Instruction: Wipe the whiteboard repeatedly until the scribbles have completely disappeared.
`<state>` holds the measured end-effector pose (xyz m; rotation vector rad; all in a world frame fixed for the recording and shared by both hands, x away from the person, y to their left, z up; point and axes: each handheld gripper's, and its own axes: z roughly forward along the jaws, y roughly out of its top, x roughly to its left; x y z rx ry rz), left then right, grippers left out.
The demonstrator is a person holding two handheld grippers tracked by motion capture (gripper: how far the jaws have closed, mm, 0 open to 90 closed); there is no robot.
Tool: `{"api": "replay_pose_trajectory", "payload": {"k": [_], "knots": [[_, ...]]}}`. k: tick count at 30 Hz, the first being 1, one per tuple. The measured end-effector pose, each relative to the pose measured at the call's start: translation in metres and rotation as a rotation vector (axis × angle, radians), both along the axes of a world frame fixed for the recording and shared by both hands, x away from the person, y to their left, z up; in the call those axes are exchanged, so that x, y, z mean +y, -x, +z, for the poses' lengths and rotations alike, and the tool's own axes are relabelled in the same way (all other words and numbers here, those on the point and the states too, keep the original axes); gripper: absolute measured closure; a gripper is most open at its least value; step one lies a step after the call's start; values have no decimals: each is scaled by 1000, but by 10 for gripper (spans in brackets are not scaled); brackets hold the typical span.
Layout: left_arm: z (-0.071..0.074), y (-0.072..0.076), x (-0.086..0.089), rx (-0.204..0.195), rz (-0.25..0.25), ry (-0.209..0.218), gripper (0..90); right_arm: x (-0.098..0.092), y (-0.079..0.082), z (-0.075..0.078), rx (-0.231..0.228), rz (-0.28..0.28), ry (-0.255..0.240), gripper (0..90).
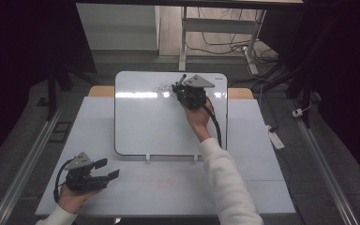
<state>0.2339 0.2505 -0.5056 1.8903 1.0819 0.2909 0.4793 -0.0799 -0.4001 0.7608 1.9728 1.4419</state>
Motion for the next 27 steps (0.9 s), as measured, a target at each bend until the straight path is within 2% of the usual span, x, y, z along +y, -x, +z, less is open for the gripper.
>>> {"api": "replay_pose_trajectory", "payload": {"k": [3,4,6,11,13,14,16,17,18,21,22,23,25,27], "knots": [[1,1,0,-3,3,0,289,-2,-2,3,-2,-22,-20,774],[1,1,1,-5,3,1,290,-7,-6,7,5,-67,-50,774],[1,1,2,-3,4,6,289,-7,-8,10,7,-77,-59,774],[0,0,1,-1,2,5,290,16,-2,3,10,7,-2,775],[0,1,1,-2,2,4,290,22,-2,3,-1,14,18,774],[1,1,1,-3,3,4,290,22,-4,5,-10,1,15,775],[1,1,2,-4,6,6,290,18,-8,10,-5,-50,-25,774],[1,2,2,-3,7,9,290,18,-8,10,-5,-50,-25,774],[1,1,3,-3,9,10,290,15,-13,14,-1,-75,-54,774],[0,1,3,0,8,11,290,19,-13,13,3,-51,-45,774],[0,1,4,1,8,11,290,29,-10,9,4,-1,-18,774],[0,1,4,1,8,10,290,33,-8,8,0,19,2,775],[0,1,4,0,8,9,290,36,-8,8,-8,13,2,775],[1,2,4,-2,9,10,290,32,-11,11,-2,-25,-37,774]]}}
